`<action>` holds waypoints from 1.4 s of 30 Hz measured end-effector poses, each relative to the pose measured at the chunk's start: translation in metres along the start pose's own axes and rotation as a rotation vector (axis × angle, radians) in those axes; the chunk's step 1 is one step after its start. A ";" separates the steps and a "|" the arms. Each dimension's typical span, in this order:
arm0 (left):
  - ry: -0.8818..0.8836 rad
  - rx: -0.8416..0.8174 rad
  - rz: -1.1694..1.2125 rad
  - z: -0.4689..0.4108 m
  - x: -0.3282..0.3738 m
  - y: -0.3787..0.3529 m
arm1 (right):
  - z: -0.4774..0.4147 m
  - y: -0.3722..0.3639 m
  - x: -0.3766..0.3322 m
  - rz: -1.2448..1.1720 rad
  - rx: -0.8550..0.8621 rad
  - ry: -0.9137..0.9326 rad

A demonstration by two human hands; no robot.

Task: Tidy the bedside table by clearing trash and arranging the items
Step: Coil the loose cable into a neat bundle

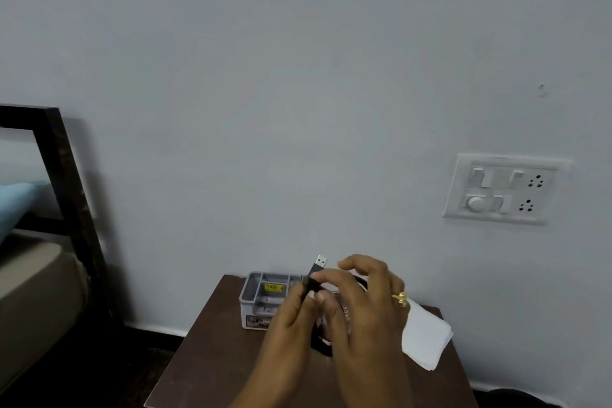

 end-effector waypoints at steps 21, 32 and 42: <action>0.213 -0.164 0.502 -0.008 0.015 -0.003 | 0.013 -0.001 0.059 -0.972 -0.168 -0.933; 0.266 -0.155 0.455 -0.009 0.010 -0.008 | 0.024 -0.015 0.054 -1.537 0.087 -1.054; 0.253 -0.128 0.452 -0.011 0.004 -0.002 | 0.027 -0.017 0.051 -1.296 0.155 -0.986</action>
Point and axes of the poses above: each hand's wrist, its own z-axis away from the middle knuckle, its own y-axis out of the back of the hand, x = y × z, the point moved 5 cm from there along -z, towards the middle knuckle, and after that the axes turned 7 degrees about y, right-handed, at the moved point
